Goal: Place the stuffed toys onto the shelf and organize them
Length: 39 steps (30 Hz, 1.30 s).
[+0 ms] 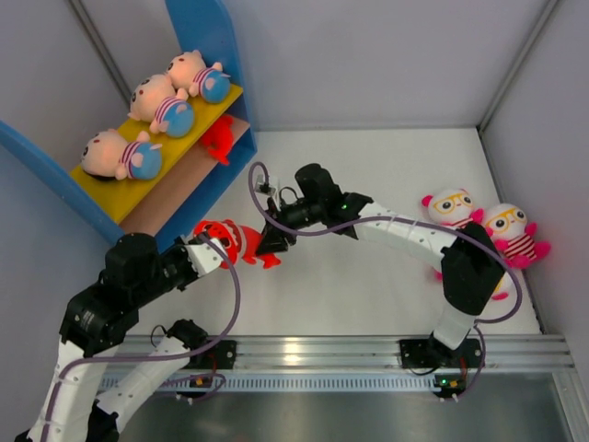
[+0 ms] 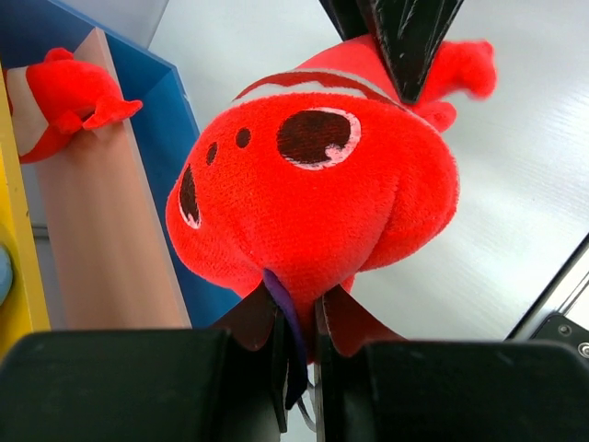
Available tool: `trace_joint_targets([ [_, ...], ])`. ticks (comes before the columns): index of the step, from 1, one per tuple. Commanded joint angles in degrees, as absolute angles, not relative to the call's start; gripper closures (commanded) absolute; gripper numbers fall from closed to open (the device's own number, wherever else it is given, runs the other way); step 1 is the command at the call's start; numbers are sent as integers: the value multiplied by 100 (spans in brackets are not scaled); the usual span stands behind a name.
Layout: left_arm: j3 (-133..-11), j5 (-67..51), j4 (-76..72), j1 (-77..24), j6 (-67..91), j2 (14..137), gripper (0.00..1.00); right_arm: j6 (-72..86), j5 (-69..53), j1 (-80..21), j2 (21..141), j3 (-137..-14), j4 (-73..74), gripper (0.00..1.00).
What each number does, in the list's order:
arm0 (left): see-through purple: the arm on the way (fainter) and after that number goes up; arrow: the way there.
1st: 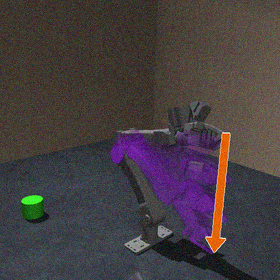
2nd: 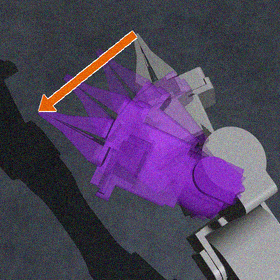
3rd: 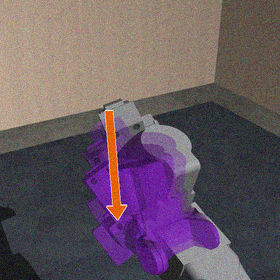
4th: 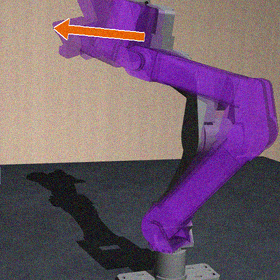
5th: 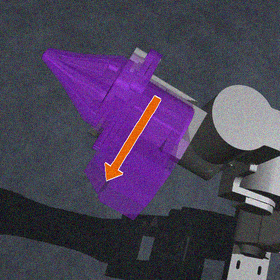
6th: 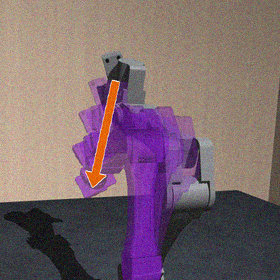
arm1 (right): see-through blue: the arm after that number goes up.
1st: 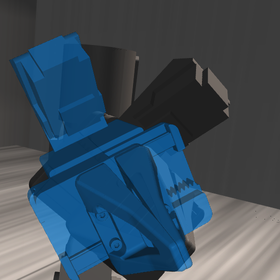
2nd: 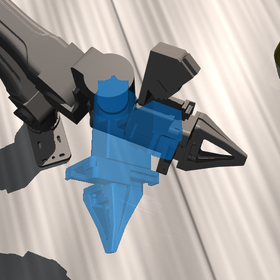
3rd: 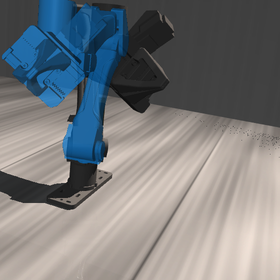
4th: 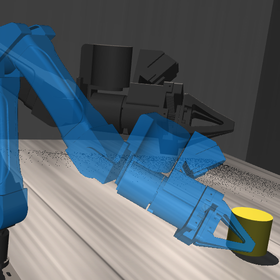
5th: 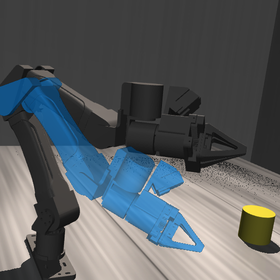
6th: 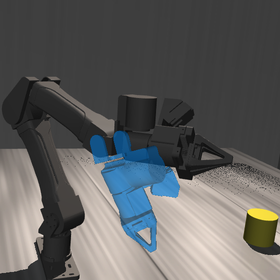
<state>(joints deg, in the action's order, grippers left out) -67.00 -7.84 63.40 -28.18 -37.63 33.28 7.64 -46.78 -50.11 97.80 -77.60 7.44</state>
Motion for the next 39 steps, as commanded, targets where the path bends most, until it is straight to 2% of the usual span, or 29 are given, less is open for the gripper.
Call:
trace_joint_targets([
  [1,-6715,-695,5985,-2812,-3674,3217,100,1194,-4720,-5177,9817,-7910,-106,77],
  [4,-6654,-581,5985,-2804,-3621,3085,100,1239,-4457,-5150,9730,-7875,-53,100],
  [6,-6540,-361,5985,-2804,-3586,2928,97,1274,-4063,-5107,9554,-7744,-61,100],
  [8,-6171,-63,5985,-2795,-3577,2709,69,1467,-3641,-5028,9466,-7595,-70,100],
  [11,-5591,167,5994,-2769,-3682,2444,60,1634,-2937,-4948,9422,-7524,-18,100],
  [12,-5512,184,5985,-2751,-3674,2304,51,1730,-2588,-4957,9404,-7497,-44,100],
  [15,-5502,176,5985,-2567,-3534,2101,34,1872,-2077,-4957,9325,-7444,-123,100],
  [16,-5528,184,5985,-2506,-3507,2040,17,1881,-1944,-4957,9325,-7540,-45,100],
  [17,-5537,193,5994,-2400,-3481,1978,14,1881,-1803,-4957,9316,-7611,-18,100],
  [23,-5063,702,5994,-1961,-3340,1258,2,1916,-547,-5027,9597,-8375,763,100],
  [27,-4738,1501,5994,-1670,-3358,660,2,2275,454,-5229,9878,-8771,879,100],
  [33,-4421,2548,6170,-1398,-3226,105,2,2513,1307,-5624,10414,-9570,931,100],
  [39,-4552,2804,6442,-1318,-3191,97,2,2549,1441,-5879,11223,-10800,1580,100],
])
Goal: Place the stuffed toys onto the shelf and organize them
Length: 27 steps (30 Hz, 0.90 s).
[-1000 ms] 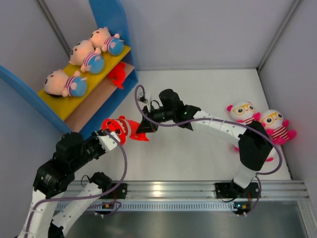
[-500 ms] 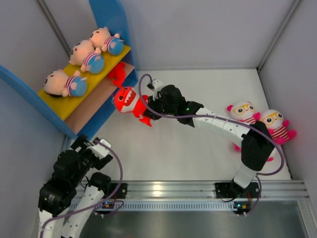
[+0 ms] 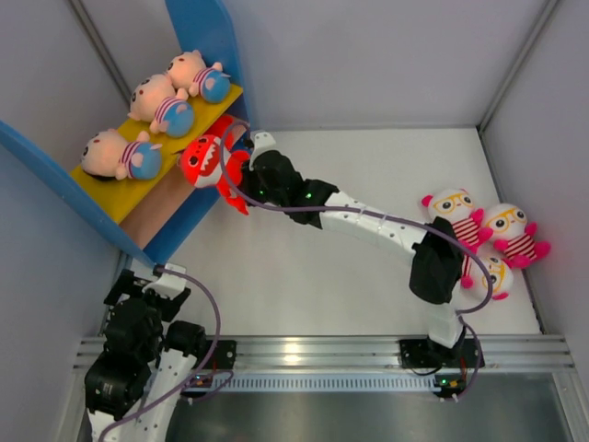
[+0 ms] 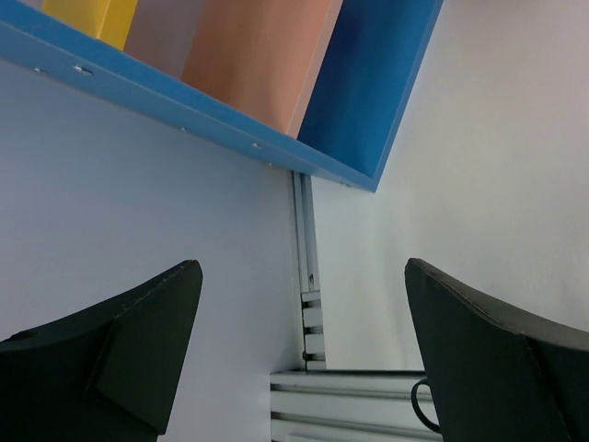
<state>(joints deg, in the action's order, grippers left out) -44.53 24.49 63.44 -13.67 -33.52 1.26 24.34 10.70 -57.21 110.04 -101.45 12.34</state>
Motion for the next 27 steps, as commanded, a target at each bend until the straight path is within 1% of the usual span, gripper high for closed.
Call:
trace_joint_targets([
  [1,-4570,2786,6451,-1310,-3173,105,3,2549,1459,-5941,11285,-10941,1739,100],
  [3,-4614,2725,6460,-1266,-3147,105,3,2575,1546,-6133,11294,-10855,2047,100],
  [7,-4684,2707,6451,-1248,-3138,97,3,2847,1608,-6416,11223,-10451,2074,100],
  [9,-4737,2698,6451,-1239,-3085,105,2,2909,1591,-6460,11425,-10572,2004,100],
  [12,-4790,2663,6451,-1222,-3024,97,2,2804,1477,-6469,11943,-11274,1908,100],
  [13,-4799,2654,6451,-1213,-3023,97,2,2778,1407,-6460,12275,-11807,1916,100],
  [16,-4808,2681,6434,-1213,-3120,97,2,2777,1213,-6416,12969,-12871,1987,100],
  [21,-4895,2672,6451,-1213,-3155,105,2,3119,1213,-6337,13710,-13402,1249,100],
  [24,-4887,2716,6451,-1213,-3173,97,2,3199,1178,-6302,13974,-13474,258,100],
  [27,-4878,2698,6451,-1213,-3155,105,2,3435,1256,-6302,14343,-13947,-210,100],
])
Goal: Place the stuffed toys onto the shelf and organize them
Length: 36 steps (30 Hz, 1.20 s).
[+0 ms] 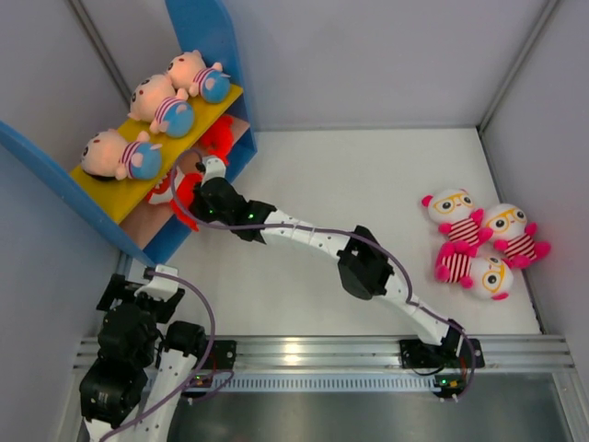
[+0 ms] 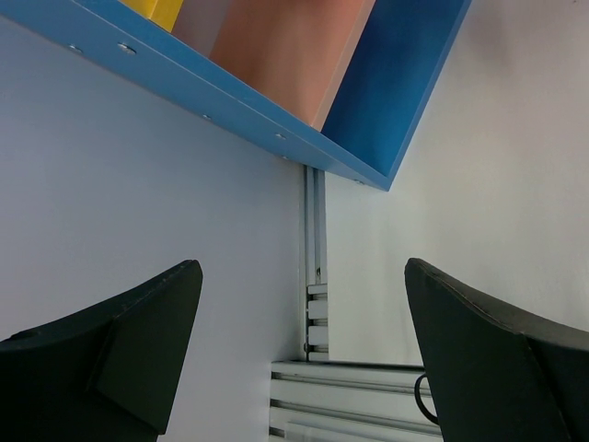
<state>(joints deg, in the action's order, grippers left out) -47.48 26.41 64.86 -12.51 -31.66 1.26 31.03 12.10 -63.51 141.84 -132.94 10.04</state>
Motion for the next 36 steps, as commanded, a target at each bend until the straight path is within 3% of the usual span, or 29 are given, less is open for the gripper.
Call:
trace_joint_targets([
  [1,-4869,2690,6451,-1213,-3147,97,2,3524,1318,-6302,14492,-14096,-298,100],
  [6,-4834,2681,6434,-1213,-3164,97,2,3770,1863,-6354,14765,-14062,-1300,87],
  [10,-4790,2654,6434,-1213,-3173,105,2,3815,1907,-6372,15073,-14432,-1459,61],
  [13,-4702,2619,6442,-1222,-3103,97,2,3692,1899,-6363,15038,-14414,-1363,53],
  [20,-4790,2646,6574,-1204,-3103,97,2,3499,1828,-6275,14871,-14133,-1573,50],
  [25,-4781,2646,6609,-1160,-3138,105,2,3384,1819,-6188,14355,-13599,-1362,37],
  [29,-4746,2514,6601,-1143,-3147,97,2,3077,1889,-6179,13703,-12851,-1468,32],
  [36,-4720,2461,6601,-1081,-3234,97,2,2848,1451,-6144,13404,-12815,-1346,31],
])
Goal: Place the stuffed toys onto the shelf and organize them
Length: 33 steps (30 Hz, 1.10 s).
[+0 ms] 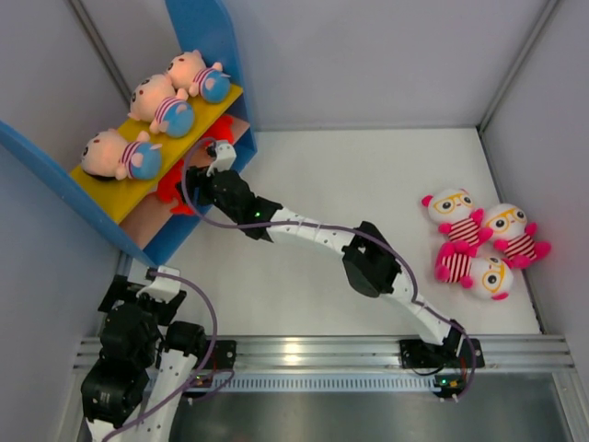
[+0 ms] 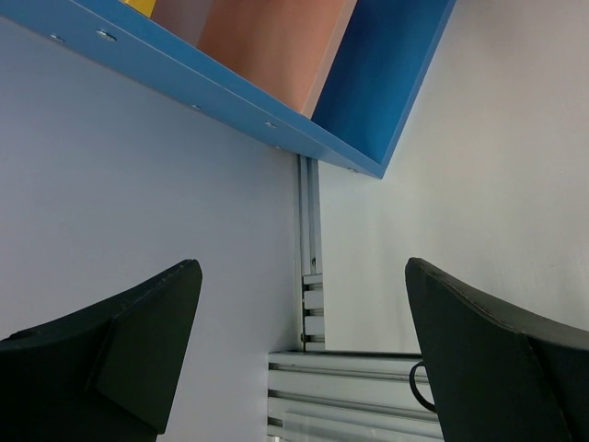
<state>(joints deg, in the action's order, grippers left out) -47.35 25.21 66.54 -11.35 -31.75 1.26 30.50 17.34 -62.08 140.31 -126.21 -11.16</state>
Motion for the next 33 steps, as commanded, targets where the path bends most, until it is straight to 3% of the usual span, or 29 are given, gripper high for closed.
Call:
trace_joint_targets([
  [1,-4720,2426,6601,-1081,-3287,105,2,2804,1398,-6135,13212,-12745,-1188,30],
  [5,-4773,2111,6592,-1081,-3348,114,2,2417,1082,-6065,12088,-11405,-1161,25],
  [8,-4746,1689,6592,-1081,-3507,193,2,2268,764,-5705,10945,-10777,-276,21],
  [12,-4553,583,6592,-1081,-3498,578,2,1881,2026,-5011,9059,-9121,1430,15],
  [13,-4535,432,6600,-1081,-3498,711,2,1950,2692,-4627,8713,-8749,1659,12],
  [15,-4544,326,6592,-1081,-3385,1096,2,2091,2856,-3681,7854,-7746,2371,10],
  [21,-4561,97,6609,-1064,-3620,1634,2,2092,2032,-1313,6419,-5320,2235,8],
  [26,-4746,176,6601,-1072,-3815,2353,2,2258,1259,675,6581,-4395,1582,10],
  [33,-5098,27,6574,-1072,-3480,3269,2,2224,1388,993,7532,-4553,1477,12],
])
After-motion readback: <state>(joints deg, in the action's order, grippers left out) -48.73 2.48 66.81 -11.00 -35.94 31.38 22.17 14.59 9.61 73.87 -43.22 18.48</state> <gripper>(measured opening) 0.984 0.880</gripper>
